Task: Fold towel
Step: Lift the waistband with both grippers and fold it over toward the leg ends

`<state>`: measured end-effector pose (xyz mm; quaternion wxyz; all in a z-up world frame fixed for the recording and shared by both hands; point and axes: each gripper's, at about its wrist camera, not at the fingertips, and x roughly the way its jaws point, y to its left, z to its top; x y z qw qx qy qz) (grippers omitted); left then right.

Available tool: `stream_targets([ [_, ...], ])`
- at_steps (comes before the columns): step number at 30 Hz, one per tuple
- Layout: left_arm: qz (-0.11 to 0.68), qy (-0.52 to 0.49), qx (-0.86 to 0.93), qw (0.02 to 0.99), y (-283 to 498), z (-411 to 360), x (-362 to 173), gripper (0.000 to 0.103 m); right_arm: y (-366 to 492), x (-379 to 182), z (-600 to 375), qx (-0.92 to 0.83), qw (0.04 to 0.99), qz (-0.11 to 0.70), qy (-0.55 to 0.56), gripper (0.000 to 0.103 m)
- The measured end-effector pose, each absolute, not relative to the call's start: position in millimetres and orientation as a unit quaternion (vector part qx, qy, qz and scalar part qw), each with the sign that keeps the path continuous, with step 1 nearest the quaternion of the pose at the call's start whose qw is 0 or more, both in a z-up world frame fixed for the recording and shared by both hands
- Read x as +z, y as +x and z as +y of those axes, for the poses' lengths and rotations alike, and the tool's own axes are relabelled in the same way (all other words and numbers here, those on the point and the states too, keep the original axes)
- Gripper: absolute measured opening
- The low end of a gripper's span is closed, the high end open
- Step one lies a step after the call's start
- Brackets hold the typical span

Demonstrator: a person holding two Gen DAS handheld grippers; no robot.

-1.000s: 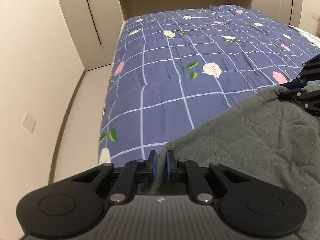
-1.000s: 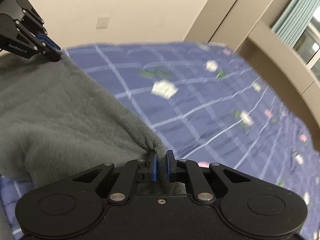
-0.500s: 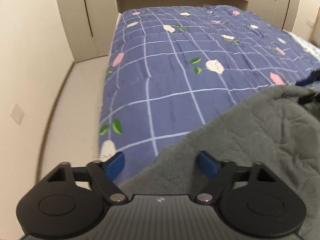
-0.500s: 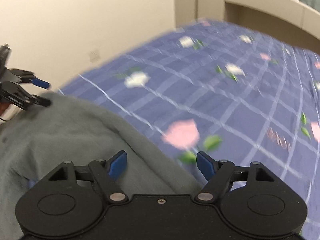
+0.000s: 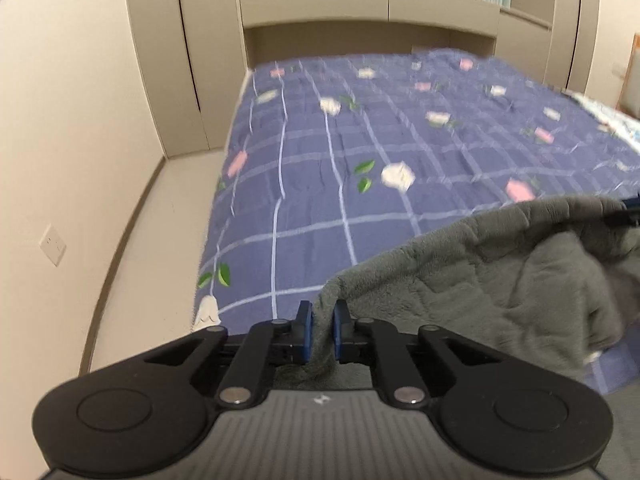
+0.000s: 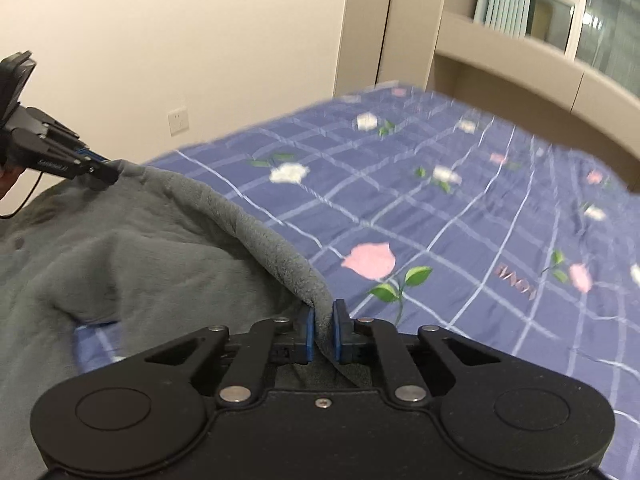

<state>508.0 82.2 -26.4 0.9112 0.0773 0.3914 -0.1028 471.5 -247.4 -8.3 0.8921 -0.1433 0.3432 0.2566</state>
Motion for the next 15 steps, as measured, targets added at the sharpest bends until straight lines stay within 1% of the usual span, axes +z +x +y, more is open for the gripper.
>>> stream_targets([
  [4,0.352,0.083,-0.108,0.926,467,77,11,0.01,427,19,-249,0.247,0.903,0.305,-0.177,0.009],
  [7,0.34,0.08,-0.118,0.93,435,75,31,0.01,393,38,-253,0.238,0.912,0.277,-0.185,0.009],
  [15,0.317,0.077,-0.121,0.938,339,78,51,0.01,299,64,-257,0.23,0.92,0.228,-0.221,0.009],
])
